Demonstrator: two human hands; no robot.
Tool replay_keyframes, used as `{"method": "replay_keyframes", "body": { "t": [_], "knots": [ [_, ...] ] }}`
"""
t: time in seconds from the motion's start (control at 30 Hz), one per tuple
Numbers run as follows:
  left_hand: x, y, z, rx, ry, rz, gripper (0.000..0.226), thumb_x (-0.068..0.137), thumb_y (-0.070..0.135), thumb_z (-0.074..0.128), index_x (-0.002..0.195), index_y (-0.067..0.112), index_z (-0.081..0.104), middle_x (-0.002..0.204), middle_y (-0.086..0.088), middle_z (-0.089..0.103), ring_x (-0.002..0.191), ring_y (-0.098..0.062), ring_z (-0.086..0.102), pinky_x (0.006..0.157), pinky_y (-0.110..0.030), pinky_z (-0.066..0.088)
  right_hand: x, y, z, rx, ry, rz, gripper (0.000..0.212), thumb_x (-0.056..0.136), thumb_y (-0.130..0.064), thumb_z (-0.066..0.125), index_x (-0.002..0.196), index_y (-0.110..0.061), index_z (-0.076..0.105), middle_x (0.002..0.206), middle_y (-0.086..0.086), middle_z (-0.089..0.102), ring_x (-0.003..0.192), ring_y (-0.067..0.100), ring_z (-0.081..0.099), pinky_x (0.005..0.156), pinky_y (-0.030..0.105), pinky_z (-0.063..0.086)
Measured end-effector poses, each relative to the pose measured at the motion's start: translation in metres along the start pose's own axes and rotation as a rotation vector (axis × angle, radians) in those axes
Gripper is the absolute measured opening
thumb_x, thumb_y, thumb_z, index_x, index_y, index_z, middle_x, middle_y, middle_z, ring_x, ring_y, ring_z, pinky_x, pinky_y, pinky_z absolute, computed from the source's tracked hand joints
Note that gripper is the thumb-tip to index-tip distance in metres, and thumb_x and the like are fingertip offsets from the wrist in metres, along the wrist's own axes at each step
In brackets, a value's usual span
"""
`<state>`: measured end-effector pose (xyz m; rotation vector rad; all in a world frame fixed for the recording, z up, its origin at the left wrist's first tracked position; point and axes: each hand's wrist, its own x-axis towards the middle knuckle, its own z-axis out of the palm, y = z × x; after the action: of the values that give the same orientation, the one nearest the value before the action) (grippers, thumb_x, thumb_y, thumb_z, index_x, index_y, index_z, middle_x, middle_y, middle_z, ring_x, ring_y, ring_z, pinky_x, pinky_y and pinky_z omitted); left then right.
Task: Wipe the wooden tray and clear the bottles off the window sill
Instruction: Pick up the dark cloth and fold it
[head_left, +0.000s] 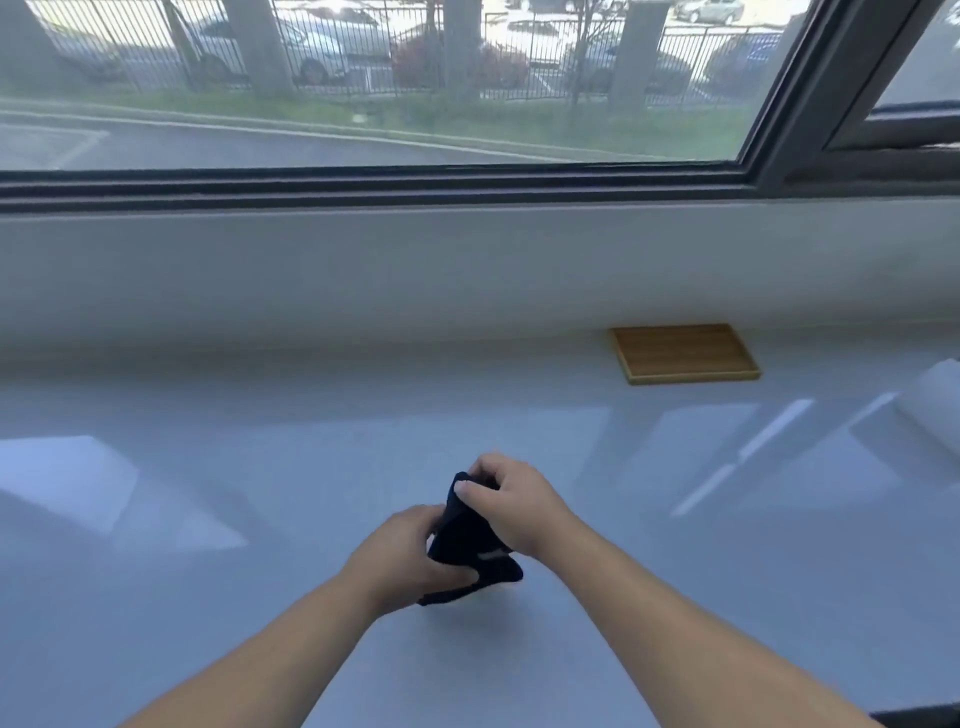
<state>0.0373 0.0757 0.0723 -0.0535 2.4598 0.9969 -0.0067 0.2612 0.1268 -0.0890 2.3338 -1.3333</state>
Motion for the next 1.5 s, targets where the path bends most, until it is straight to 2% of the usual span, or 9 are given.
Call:
{"method": "replay_keyframes", "body": {
  "t": [0.13, 0.33, 0.77, 0.87, 1.0, 1.17, 1.3, 1.4, 1.5],
  "knots": [
    [0.011, 0.045, -0.028, -0.247, 0.168, -0.039, 0.011, 0.083, 0.036, 0.063, 0.087, 0.044, 0.069, 0.068, 0.017, 0.071, 0.057, -0.001, 0.062, 0.059, -0.027, 0.048, 0.020, -0.032, -0.053, 0.085, -0.005, -0.081, 0.014, 0.093, -0.042, 0.062, 0.088, -0.030, 0.066, 0.091, 0.003, 0.075, 0.084, 0.023, 0.070, 0.077, 0.041, 0.058],
    [0.027, 0.085, -0.051, -0.409, 0.435, -0.090, 0.025, 0.081, 0.053, 0.073, 0.099, 0.036, 0.067, 0.090, 0.012, 0.076, 0.076, -0.004, 0.074, 0.066, -0.032, 0.062, 0.046, -0.048, -0.110, 0.573, -0.160, 0.111, 0.030, 0.104, -0.026, 0.063, 0.116, 0.002, 0.063, 0.115, 0.034, 0.072, 0.105, 0.052, 0.071, 0.091, 0.066, 0.058],
    [0.058, 0.079, -0.043, 0.053, 0.386, -0.061, 0.073, 0.083, 0.041, 0.079, 0.147, 0.039, 0.044, 0.145, 0.022, 0.052, 0.133, -0.010, 0.054, 0.092, -0.031, 0.050, 0.064, -0.082, -0.131, 0.685, -0.379, 0.039, 0.014, 0.085, -0.012, 0.068, 0.094, -0.008, 0.058, 0.082, 0.011, 0.056, 0.073, 0.029, 0.057, 0.065, 0.035, 0.050],
    [0.056, 0.083, -0.052, -0.026, 0.394, 0.017, 0.054, 0.079, 0.051, 0.073, 0.127, 0.059, 0.049, 0.125, 0.039, 0.060, 0.115, 0.006, 0.060, 0.075, -0.023, 0.049, 0.067, -0.083, -0.142, 0.699, -0.461, -0.030, 0.026, 0.083, -0.005, 0.054, 0.109, -0.005, 0.059, 0.102, 0.019, 0.057, 0.092, 0.036, 0.057, 0.077, 0.040, 0.051],
    [0.057, 0.085, -0.064, -0.114, 0.390, 0.060, 0.022, 0.083, 0.059, 0.057, 0.104, 0.054, 0.061, 0.089, 0.027, 0.073, 0.071, 0.003, 0.067, 0.055, -0.023, 0.045, 0.075, -0.083, -0.140, 0.595, -0.391, -0.025, 0.043, 0.077, 0.003, 0.050, 0.115, -0.006, 0.068, 0.099, 0.017, 0.067, 0.089, 0.035, 0.065, 0.073, 0.041, 0.056],
    [0.058, 0.073, -0.083, -0.285, 0.360, -0.004, 0.035, 0.087, 0.058, 0.049, 0.097, 0.035, 0.073, 0.079, 0.008, 0.075, 0.070, -0.007, 0.068, 0.065, -0.030, 0.050, 0.085, -0.073, -0.139, 0.237, -0.102, -0.001, 0.036, 0.077, 0.003, 0.050, 0.099, -0.014, 0.074, 0.098, 0.018, 0.078, 0.091, 0.040, 0.077, 0.076, 0.055, 0.065],
    [0.056, 0.070, -0.098, -0.423, 0.397, -0.039, 0.033, 0.084, 0.043, 0.052, 0.087, 0.017, 0.073, 0.080, -0.004, 0.074, 0.076, -0.018, 0.064, 0.073, -0.036, 0.047, 0.088, -0.066, -0.149, -0.225, 0.048, -0.041, 0.022, 0.077, -0.008, 0.056, 0.082, -0.023, 0.071, 0.078, 0.004, 0.074, 0.068, 0.025, 0.072, 0.053, 0.026, 0.059],
    [0.054, 0.067, -0.108, -0.509, 0.442, -0.048, 0.032, 0.094, 0.042, 0.059, 0.090, 0.012, 0.070, 0.075, 0.004, 0.070, 0.077, -0.017, 0.062, 0.073, -0.035, 0.046, 0.091, -0.058, -0.153, -0.308, 0.056, 0.003, 0.014, 0.073, -0.011, 0.055, 0.076, 0.000, 0.062, 0.067, 0.015, 0.060, 0.057, 0.033, 0.072, 0.057, 0.046, 0.066],
    [0.054, 0.066, -0.115, -0.643, 0.434, -0.062, 0.034, 0.102, 0.045, 0.064, 0.092, 0.013, 0.068, 0.082, 0.007, 0.075, 0.078, -0.018, 0.067, 0.076, -0.033, 0.048, 0.090, -0.046, -0.158, -0.235, 0.074, 0.040, 0.027, 0.070, -0.022, 0.059, 0.062, -0.013, 0.035, 0.063, 0.009, 0.032, 0.052, 0.027, 0.036, 0.047, 0.035, 0.038]
  ]
}}
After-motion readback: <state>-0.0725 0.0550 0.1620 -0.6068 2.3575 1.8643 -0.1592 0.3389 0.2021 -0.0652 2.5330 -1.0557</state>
